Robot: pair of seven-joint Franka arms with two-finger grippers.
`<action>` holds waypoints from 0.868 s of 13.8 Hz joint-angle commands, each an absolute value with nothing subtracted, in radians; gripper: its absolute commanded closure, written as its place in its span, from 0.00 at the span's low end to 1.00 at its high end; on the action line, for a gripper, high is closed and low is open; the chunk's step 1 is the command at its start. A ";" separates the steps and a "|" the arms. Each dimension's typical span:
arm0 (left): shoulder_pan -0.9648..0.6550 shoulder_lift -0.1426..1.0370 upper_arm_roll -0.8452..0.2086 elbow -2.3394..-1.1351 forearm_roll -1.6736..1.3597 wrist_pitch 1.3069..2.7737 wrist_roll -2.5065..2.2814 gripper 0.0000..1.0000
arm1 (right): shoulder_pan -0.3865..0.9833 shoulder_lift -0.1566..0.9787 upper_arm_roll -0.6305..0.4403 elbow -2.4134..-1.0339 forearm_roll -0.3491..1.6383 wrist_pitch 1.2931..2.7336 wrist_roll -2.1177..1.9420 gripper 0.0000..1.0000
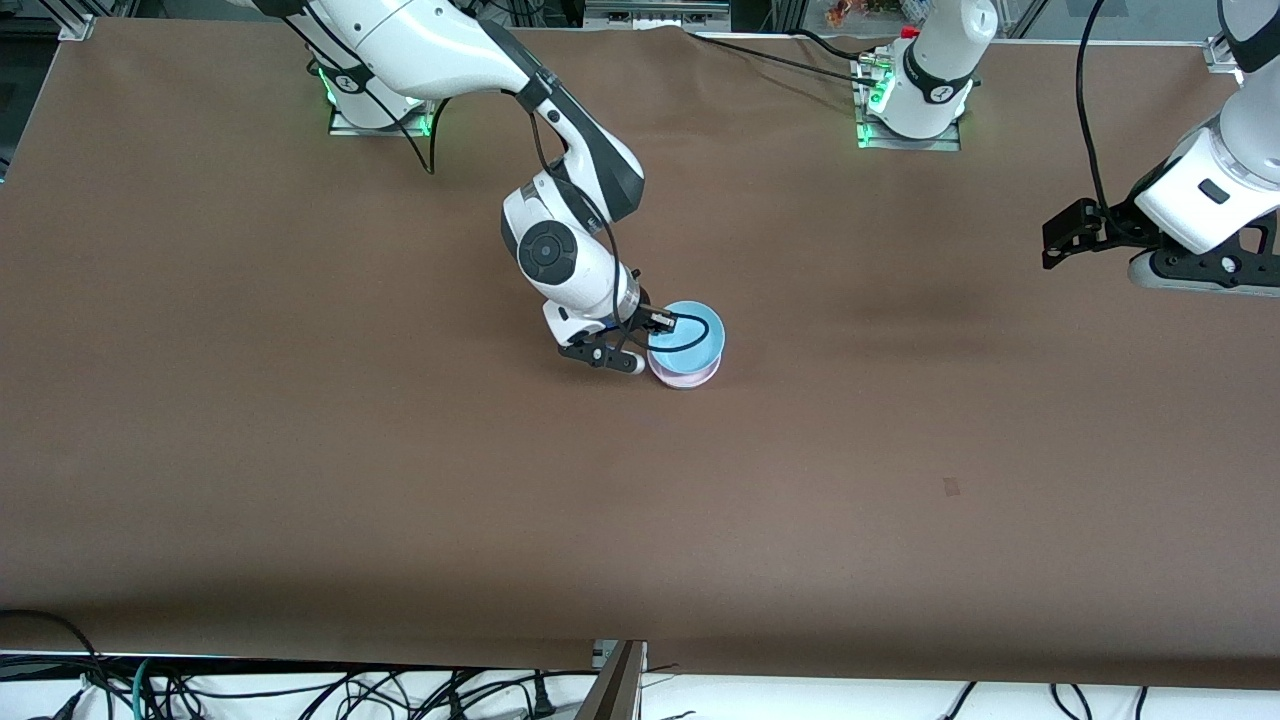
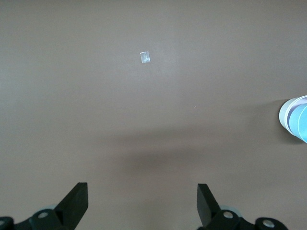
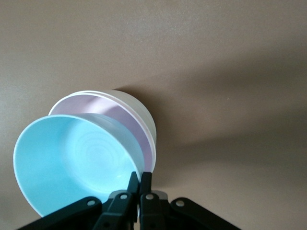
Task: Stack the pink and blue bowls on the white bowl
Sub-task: 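Open the right gripper and release the blue bowl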
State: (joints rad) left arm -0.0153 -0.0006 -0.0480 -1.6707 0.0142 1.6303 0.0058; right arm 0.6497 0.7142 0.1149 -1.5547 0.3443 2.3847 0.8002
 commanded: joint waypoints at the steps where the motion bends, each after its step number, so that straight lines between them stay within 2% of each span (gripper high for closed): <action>1: -0.014 0.018 -0.049 -1.634 0.028 1.605 0.003 0.00 | 0.652 0.718 0.109 -1.546 0.328 2.384 0.813 1.00; 12: -0.014 0.018 -0.049 -1.634 0.028 1.606 0.003 0.00 | 0.649 0.744 0.109 -1.508 0.330 2.411 0.819 1.00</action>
